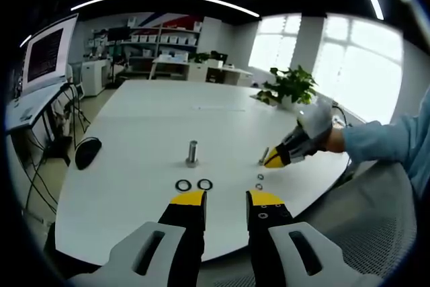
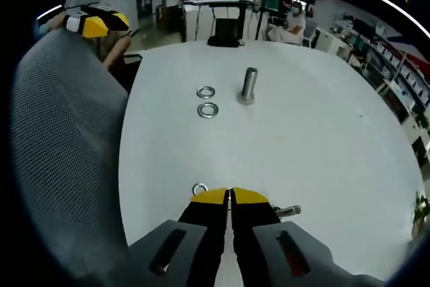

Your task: Place the washer onto the threaded stud by aligning its center hole with the stud, sliding it down to the base, and recovering from edge contact or off-axis alignment until the washer reaches the visible bottom stop.

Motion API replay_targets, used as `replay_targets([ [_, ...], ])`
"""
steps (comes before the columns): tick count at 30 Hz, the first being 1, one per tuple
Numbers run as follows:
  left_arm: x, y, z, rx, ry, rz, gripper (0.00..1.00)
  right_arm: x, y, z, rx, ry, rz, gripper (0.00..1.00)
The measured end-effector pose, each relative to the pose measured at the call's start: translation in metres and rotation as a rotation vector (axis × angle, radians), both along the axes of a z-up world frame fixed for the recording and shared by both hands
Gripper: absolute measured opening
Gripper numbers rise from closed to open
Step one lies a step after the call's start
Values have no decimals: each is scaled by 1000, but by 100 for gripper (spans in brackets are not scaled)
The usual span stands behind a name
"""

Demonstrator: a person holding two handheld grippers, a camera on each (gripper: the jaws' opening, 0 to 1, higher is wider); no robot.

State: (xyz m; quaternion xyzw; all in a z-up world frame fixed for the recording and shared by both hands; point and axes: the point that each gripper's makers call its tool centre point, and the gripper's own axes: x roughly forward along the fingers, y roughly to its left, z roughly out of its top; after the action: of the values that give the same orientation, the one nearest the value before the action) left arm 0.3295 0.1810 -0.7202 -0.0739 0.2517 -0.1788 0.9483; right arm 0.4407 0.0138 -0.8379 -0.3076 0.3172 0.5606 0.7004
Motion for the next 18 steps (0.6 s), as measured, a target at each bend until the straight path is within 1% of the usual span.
replay_targets([
  [9, 0, 0, 0, -1, -1, 2, 21, -14, 3, -10, -32, 31, 54, 7],
  [11, 0, 0, 0, -1, -3, 2, 21, -22, 5, -15, -46, 47, 76, 9],
  [18, 0, 0, 1, -2, -5, 2, 21, -27, 5, -26, -94, 45, 100, 13],
])
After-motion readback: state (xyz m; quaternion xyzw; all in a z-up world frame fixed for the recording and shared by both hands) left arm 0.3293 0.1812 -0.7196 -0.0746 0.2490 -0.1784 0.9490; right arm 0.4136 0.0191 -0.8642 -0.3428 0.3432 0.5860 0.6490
